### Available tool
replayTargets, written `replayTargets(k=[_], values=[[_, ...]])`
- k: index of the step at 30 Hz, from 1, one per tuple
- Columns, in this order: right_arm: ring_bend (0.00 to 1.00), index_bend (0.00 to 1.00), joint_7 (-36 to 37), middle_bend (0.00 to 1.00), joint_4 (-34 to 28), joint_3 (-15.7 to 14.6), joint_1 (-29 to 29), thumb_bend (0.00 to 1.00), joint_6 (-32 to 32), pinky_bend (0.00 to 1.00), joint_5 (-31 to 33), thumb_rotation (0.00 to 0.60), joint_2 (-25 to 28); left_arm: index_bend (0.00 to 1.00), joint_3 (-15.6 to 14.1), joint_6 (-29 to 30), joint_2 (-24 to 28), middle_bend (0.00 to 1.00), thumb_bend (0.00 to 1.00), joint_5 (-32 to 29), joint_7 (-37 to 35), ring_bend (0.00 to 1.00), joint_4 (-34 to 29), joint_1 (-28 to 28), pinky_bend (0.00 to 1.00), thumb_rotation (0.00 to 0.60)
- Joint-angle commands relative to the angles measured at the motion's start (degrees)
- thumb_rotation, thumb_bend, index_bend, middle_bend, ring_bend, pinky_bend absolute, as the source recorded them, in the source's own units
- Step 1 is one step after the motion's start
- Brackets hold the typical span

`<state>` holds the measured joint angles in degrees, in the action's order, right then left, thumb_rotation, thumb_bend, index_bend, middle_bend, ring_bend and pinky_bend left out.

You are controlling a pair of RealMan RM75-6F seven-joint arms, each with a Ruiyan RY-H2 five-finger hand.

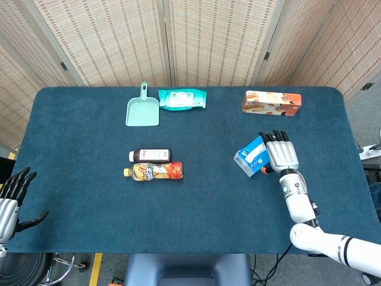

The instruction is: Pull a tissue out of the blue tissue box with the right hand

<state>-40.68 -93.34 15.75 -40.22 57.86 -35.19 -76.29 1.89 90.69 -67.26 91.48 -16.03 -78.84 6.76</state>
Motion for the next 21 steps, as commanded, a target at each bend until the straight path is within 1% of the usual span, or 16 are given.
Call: replayTargets(k=[1,4,5,7,9,12,15,18,21], values=[[0.0,0.13,-1.2,0.18,2.3,-0.2,-2.0,0.07,-0.1,0.0,2.6,0.6,-1.4,0.0,0.0,0.1,-0.1,0.0,0.26,0.1,0.1,0.0,0.0,0.0,0.12,0.6],[0.0,0.17,-0.8,0.21,3.7,-0.3,-2.9,0.12,0.3,0.0,3.3,0.6,-2.7,0.0,0.0,0.0,-0.1,0.0,0.26,0.1,0.3,0.0,0.1,-0.1,0.12,0.6],[0.0,0.2,-0.6,0.23,4.0,-0.5,-3.1,0.14,0.5,0.0,3.2,0.6,-3.0,0.0,0.0,0.1,-0.1,0.0,0.26,0.0,0.3,0.0,0.1,-0.1,0.12,0.6],[0.0,0.29,-0.1,0.29,4.5,-0.7,-3.3,0.17,1.3,0.0,2.3,0.6,-3.7,0.0,0.0,0.1,-0.1,0.0,0.26,0.0,0.2,0.0,0.2,-0.2,0.12,0.6],[0.0,0.41,0.4,0.36,5.0,-1.2,-3.2,0.19,2.4,0.0,0.9,0.6,-4.3,0.0,0.0,0.3,-0.1,0.0,0.26,0.0,0.0,0.0,0.2,-0.2,0.12,0.6],[0.02,0.51,0.8,0.44,5.5,-1.8,-3.1,0.2,3.8,0.0,-0.6,0.6,-5.0,0.0,0.0,0.7,0.0,0.0,0.26,0.3,-0.1,0.0,0.2,-0.3,0.12,0.6],[0.07,0.58,1.4,0.5,6.7,-2.2,-2.9,0.23,5.4,0.0,-2.2,0.6,-6.0,0.0,0.0,0.9,-0.1,0.0,0.26,0.5,0.0,0.0,0.2,-0.4,0.12,0.6],[0.09,0.61,2.0,0.52,7.6,-2.4,-2.7,0.27,6.1,0.0,-3.1,0.6,-6.8,0.0,0.0,0.9,-0.1,0.0,0.26,0.3,-0.1,0.0,0.2,-0.4,0.12,0.6],[0.1,0.62,2.1,0.53,8.2,-2.5,-2.6,0.28,6.6,0.0,-3.5,0.6,-7.2,0.0,0.1,1.0,0.0,0.0,0.26,0.3,-0.4,0.0,0.2,-0.5,0.12,0.6]])
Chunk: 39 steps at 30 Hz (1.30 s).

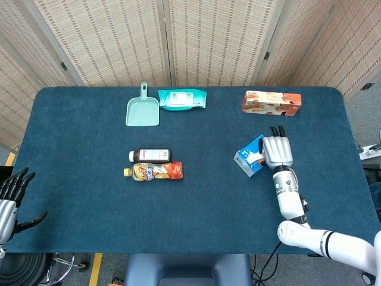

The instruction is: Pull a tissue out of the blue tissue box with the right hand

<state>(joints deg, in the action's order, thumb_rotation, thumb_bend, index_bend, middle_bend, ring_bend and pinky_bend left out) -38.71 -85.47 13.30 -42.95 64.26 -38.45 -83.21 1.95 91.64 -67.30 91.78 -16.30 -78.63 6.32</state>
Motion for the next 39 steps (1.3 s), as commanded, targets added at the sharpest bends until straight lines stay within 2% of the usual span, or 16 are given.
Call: replayTargets(k=[1,11,17,23,26,28,33,36,39], values=[[0.1,0.62,0.3,0.53,0.5,-0.1,0.1,0.29,0.2,0.0,-0.3,0.6,-0.3,0.0,0.0,0.1,0.0,0.0,0.26,0.0,-0.1,0.0,0.0,0.0,0.12,0.6],[0.12,0.64,4.0,0.55,-0.4,0.0,1.7,0.39,1.1,0.0,-3.9,0.6,0.5,0.0,0.0,0.3,0.1,0.0,0.26,0.2,-0.5,0.0,0.0,-0.2,0.12,0.6],[0.12,0.64,10.4,0.55,-6.4,0.5,4.7,0.42,3.1,0.0,-9.4,0.6,5.5,0.0,-0.1,0.3,0.2,0.0,0.26,0.3,-0.4,0.0,0.0,-0.2,0.12,0.6],[0.12,0.64,22.1,0.55,-15.9,0.5,10.8,0.43,7.9,0.0,-20.2,0.6,13.3,0.0,-0.1,0.4,0.2,0.0,0.26,0.3,-0.3,0.0,-0.1,-0.2,0.12,0.6],[0.12,0.64,28.9,0.55,-19.9,-1.9,15.1,0.43,11.6,0.0,-29.0,0.6,16.9,0.0,-0.1,0.5,0.3,0.0,0.26,0.3,-0.3,0.0,-0.2,-0.3,0.12,0.6],[0.12,0.64,32.5,0.55,-21.8,-5.1,18.4,0.43,14.4,0.0,-35.9,0.6,19.1,0.0,-0.1,0.7,0.4,0.0,0.26,0.5,-0.5,0.0,-0.5,-0.4,0.12,0.6],[0.12,0.64,38.0,0.54,-21.6,-12.2,25.1,0.42,21.5,0.0,-49.9,0.6,21.1,0.0,-0.3,0.8,0.4,0.0,0.26,0.8,-0.3,0.0,-0.6,-0.4,0.12,0.6],[0.12,0.64,39.2,0.54,-19.7,-15.4,27.8,0.42,23.7,0.0,-55.0,0.6,20.5,0.0,-0.4,1.0,0.5,0.0,0.26,1.1,-0.1,0.0,-0.7,-0.5,0.12,0.6],[0.12,0.64,38.6,0.53,-17.5,-17.7,29.6,0.42,23.9,0.0,-57.4,0.6,19.3,0.0,-0.4,1.0,0.5,0.0,0.26,1.0,0.0,0.0,-0.7,-0.5,0.12,0.6]])
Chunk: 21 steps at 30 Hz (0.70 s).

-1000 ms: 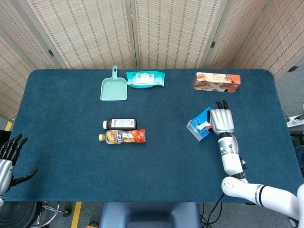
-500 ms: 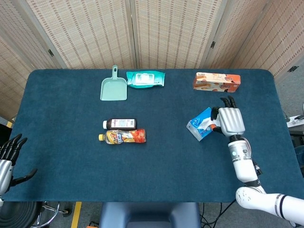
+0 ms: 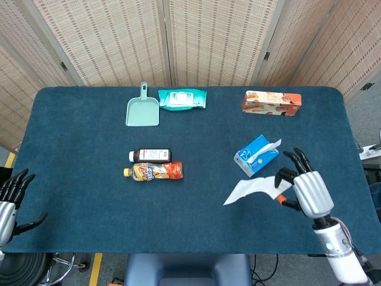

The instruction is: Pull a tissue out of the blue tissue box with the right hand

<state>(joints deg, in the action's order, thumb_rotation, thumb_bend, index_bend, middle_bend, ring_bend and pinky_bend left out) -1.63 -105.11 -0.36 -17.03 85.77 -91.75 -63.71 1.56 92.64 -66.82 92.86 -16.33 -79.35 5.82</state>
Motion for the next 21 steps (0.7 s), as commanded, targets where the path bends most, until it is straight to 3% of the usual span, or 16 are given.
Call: replayTargets(k=[1,9,14,17,19,21], values=[[0.12,0.64,1.2,0.53,2.8,-4.4,4.1,0.42,2.2,0.0,-4.5,0.6,-0.6,0.0,0.0,0.0,0.0,0.0,0.26,0.0,0.1,0.0,0.0,0.0,0.12,0.6],[0.11,0.64,-0.9,0.5,8.0,-3.8,5.3,0.42,0.1,0.0,-2.8,0.6,-4.9,0.0,-0.1,0.0,-0.2,0.0,0.26,0.3,0.8,0.0,0.1,0.0,0.12,0.6],[0.06,0.56,-1.9,0.39,9.0,-3.3,5.6,0.41,-0.5,0.0,-1.9,0.6,-5.7,0.0,-0.2,-0.3,-0.3,0.0,0.26,0.2,1.1,0.0,0.1,0.1,0.12,0.6],[0.01,0.34,-0.8,0.24,10.0,-3.2,5.8,0.35,-1.6,0.0,-0.9,0.6,-6.1,0.0,-0.3,-0.6,-0.5,0.0,0.26,0.2,1.7,0.0,0.1,0.2,0.12,0.6],[0.0,0.11,-0.9,0.08,11.1,-3.8,5.7,0.24,-4.5,0.0,1.2,0.6,-5.5,0.0,-0.4,-0.8,-0.7,0.0,0.26,0.4,2.4,0.0,0.0,0.3,0.12,0.6],[0.0,0.0,-1.4,0.0,10.7,-3.5,5.7,0.17,-5.4,0.0,2.1,0.6,-5.0,0.0,-0.4,-0.8,-0.7,0.0,0.26,0.5,2.6,0.0,-0.1,0.3,0.12,0.6]])
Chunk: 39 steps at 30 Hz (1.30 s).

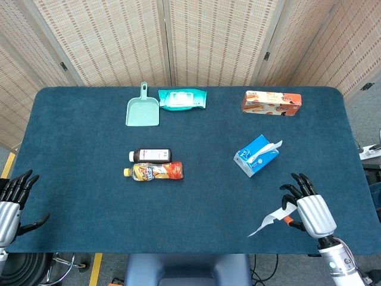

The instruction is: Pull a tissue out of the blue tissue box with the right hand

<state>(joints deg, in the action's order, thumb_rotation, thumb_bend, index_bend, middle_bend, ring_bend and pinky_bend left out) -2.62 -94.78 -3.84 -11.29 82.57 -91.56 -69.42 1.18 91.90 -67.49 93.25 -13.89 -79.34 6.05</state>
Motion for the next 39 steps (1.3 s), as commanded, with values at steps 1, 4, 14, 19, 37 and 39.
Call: replayTargets(k=[1,4,14,19,37,39], values=[[0.0,0.0,-0.5,0.0,0.2,0.1,0.1,0.16,-2.2,0.0,1.9,0.6,0.8,0.0,-0.1,0.0,-0.1,0.0,0.26,0.1,0.2,0.0,-0.1,0.0,0.12,0.6],[0.0,0.0,-0.6,0.0,-0.1,0.4,0.5,0.13,-1.5,0.0,1.7,0.6,0.9,0.0,0.0,0.1,-0.1,0.0,0.26,0.2,0.4,0.0,-0.2,0.0,0.12,0.6],[0.0,0.0,-0.1,0.0,-1.2,1.1,1.5,0.05,-1.2,0.0,1.7,0.6,2.0,0.0,-0.1,0.1,-0.2,0.0,0.26,0.4,0.6,0.0,0.0,0.1,0.12,0.6],[0.0,0.0,-1.0,0.0,-2.1,0.8,0.7,0.0,-4.8,0.0,3.3,0.6,3.8,0.0,-0.1,0.2,-0.2,0.0,0.26,0.3,0.4,0.0,-0.1,0.1,0.12,0.6],[0.0,0.0,7.2,0.0,-3.9,1.3,0.4,0.0,-4.0,0.0,-1.1,0.6,4.9,0.0,-0.1,0.0,-0.2,0.0,0.26,0.2,0.3,0.0,-0.1,0.2,0.12,0.6],[0.0,0.0,12.1,0.0,-1.3,1.5,1.2,0.0,-0.6,0.0,-3.5,0.6,3.8,0.0,-0.1,0.0,-0.3,0.0,0.26,0.2,0.4,0.0,-0.1,0.2,0.12,0.6]])
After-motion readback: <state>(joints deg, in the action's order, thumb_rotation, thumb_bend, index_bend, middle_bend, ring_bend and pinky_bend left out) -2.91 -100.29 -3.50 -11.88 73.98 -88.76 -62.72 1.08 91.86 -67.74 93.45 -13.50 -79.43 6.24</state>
